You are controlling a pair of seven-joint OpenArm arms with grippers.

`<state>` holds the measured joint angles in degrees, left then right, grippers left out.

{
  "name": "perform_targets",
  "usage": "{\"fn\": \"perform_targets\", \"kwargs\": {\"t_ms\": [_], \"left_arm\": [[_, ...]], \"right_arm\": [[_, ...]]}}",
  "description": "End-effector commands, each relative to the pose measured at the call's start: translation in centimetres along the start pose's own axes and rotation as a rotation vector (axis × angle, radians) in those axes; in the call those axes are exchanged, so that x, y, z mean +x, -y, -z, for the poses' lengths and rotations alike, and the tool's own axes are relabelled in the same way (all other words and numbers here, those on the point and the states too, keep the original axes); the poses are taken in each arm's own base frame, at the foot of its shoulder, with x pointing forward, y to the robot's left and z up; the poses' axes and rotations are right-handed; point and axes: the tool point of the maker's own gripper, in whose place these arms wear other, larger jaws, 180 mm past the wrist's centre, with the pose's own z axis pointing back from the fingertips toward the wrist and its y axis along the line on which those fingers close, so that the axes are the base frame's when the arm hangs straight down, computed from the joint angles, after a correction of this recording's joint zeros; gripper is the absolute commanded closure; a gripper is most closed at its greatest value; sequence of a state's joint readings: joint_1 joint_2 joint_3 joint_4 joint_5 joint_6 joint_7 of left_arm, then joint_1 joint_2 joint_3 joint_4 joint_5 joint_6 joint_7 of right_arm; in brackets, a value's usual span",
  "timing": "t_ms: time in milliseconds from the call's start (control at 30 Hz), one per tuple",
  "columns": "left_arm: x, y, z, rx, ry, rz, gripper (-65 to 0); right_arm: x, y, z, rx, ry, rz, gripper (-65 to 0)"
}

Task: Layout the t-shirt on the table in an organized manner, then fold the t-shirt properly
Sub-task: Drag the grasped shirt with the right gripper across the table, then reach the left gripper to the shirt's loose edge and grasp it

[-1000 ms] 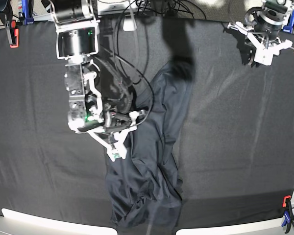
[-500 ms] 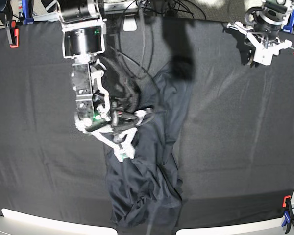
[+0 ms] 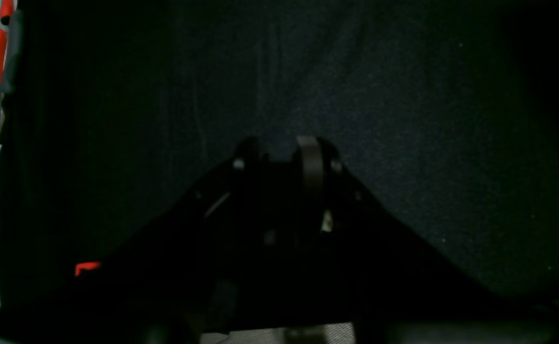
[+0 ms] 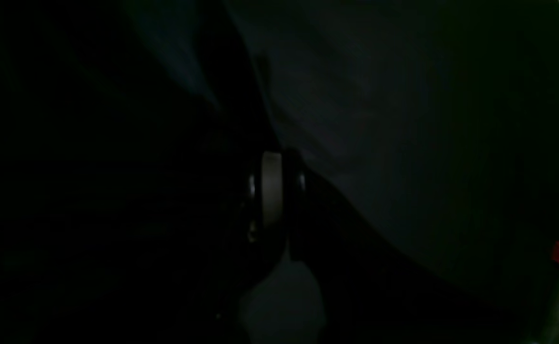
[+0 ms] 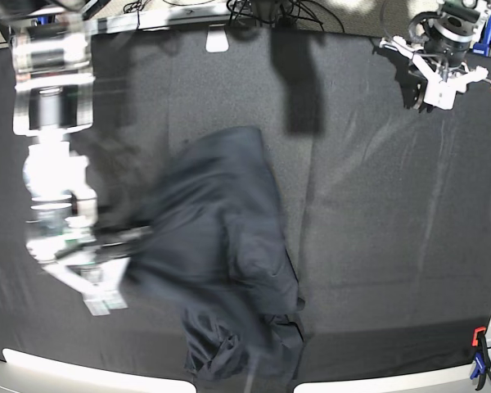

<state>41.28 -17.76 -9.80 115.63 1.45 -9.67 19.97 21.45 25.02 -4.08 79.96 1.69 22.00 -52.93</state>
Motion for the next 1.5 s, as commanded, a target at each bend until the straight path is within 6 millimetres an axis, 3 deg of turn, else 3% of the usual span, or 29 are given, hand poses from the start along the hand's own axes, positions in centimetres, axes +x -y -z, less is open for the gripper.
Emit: {"fn": "perform_targets", "kwargs": {"t_ms": [0,167,267,500,633,733,867,1000,1200,1367,1467], "left_arm": [[0.9,-0.3,-0.2,0.009,0.033,0.008,-12.1],[0.9,-0.3,-0.2,0.009,0.033,0.008,-12.1],[0.9,-0.3,-0.2,0.009,0.033,0.008,-12.1],[0.9,-0.3,-0.3,0.009,0.034,0.008,-12.1],[1.0,-0.4,-0.2,0.009,0.037,0.007,-12.1],[1.6,-0.6,0.1,0.015,0.054,0.007,-12.1],[3.4,-1.0,0.9,0.018,0.106,-0.027,-12.1],[5.6,-0.4,1.6,-0.045,0.174,-0.088,-12.1],[9.4,0.4,2.6,-0.153,0.265,-0.184,-12.1],[14.2,-0.3,4.2,-0.206,0.35,-0.282,-13.0],[16.0,-0.2,5.9,-0.217,0.377,-0.321,-13.0]], "right_arm": [[1.0,3.3,-0.9,-0.081,0.031,-0.002,0.0],[-3.4,11.6,-1.7,-0.252,-0.057,0.02,0.0],[-6.8,15.0,-1.5,-0.295,-0.122,0.051,0.0],[-15.2,20.1,-0.9,-0.433,-0.254,0.209,0.0],[-18.1,22.1,-2.0,-0.484,-0.315,0.232,0.0],[-18.8,23.7,-3.1,-0.532,-0.33,0.246,0.0],[-19.9,24.0,-3.8,-0.521,-0.38,0.291,-0.1],[-20.6,24.2,-4.5,-0.499,-0.401,0.347,-21.2],[-20.5,24.7,-4.9,-0.495,-0.391,0.353,-22.7],[-18.4,20.2,-2.5,-0.224,-0.293,0.462,-22.6],[-16.3,17.0,-1.5,-0.051,-0.227,0.455,-22.6]]}}
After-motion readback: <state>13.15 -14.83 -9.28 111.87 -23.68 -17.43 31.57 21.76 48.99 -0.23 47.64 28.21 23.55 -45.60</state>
